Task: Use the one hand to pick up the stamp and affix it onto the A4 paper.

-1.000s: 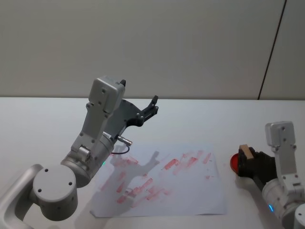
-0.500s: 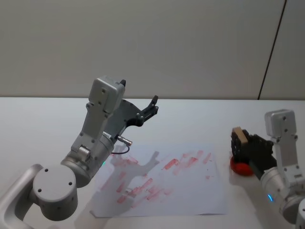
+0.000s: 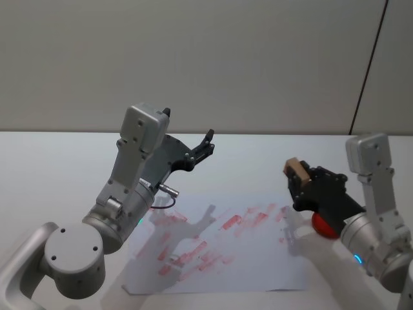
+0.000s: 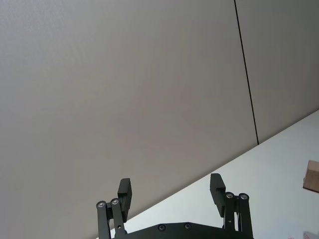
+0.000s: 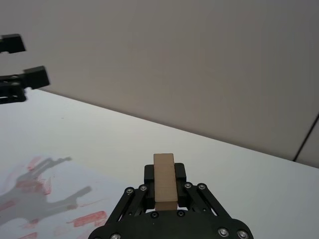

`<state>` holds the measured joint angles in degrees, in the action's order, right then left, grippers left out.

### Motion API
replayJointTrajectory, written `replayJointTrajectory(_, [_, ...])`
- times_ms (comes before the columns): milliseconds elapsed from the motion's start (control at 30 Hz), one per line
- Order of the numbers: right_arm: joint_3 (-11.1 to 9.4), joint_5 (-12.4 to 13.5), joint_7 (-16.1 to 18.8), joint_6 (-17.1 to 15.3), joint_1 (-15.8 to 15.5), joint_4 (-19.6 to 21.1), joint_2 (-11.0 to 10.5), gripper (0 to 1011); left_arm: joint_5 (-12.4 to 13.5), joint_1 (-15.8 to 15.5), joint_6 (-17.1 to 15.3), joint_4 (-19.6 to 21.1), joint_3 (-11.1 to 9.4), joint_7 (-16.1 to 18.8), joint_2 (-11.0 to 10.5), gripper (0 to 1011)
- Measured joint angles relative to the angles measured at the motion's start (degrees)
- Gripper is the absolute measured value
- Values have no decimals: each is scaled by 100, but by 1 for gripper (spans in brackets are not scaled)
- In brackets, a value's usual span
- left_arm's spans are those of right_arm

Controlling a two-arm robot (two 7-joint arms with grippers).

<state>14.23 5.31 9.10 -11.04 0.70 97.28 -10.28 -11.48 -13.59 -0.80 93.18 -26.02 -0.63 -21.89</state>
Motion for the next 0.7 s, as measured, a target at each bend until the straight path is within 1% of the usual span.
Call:
replayJointTrajectory(167, [43, 100, 458, -218, 1, 143, -39, 218, 0, 0, 0, 0, 0, 0, 0, 1002])
replayJointTrajectory(200, [43, 100, 458, -218, 1, 143, -39, 218, 0, 0, 0, 0, 0, 0, 0, 1003])
replayJointTrajectory(267, [66, 156, 706, -378, -12, 209, -71, 217, 0, 0, 0, 0, 0, 0, 0, 1002])
replayJointTrajectory(300, [66, 156, 706, -378, -12, 209, -71, 217, 0, 0, 0, 0, 0, 0, 0, 1002])
replayJointTrajectory(400, [94, 223, 1003, -607, -40, 285, -124, 218, 0, 0, 0, 0, 0, 0, 0, 1003])
replayJointTrajectory(467, [105, 244, 1111, -698, -55, 308, -148, 218, 0, 0, 0, 0, 0, 0, 0, 1003])
replayJointTrajectory(500, [115, 267, 1229, -803, -71, 331, -175, 218, 0, 0, 0, 0, 0, 0, 0, 1002])
replayJointTrajectory(600, [132, 287, 1382, -942, -101, 362, -221, 218, 0, 0, 0, 0, 0, 0, 0, 1002])
replayJointTrajectory(700, [153, 298, 1588, -1149, -141, 388, -285, 218, 0, 0, 0, 0, 0, 0, 0, 1002])
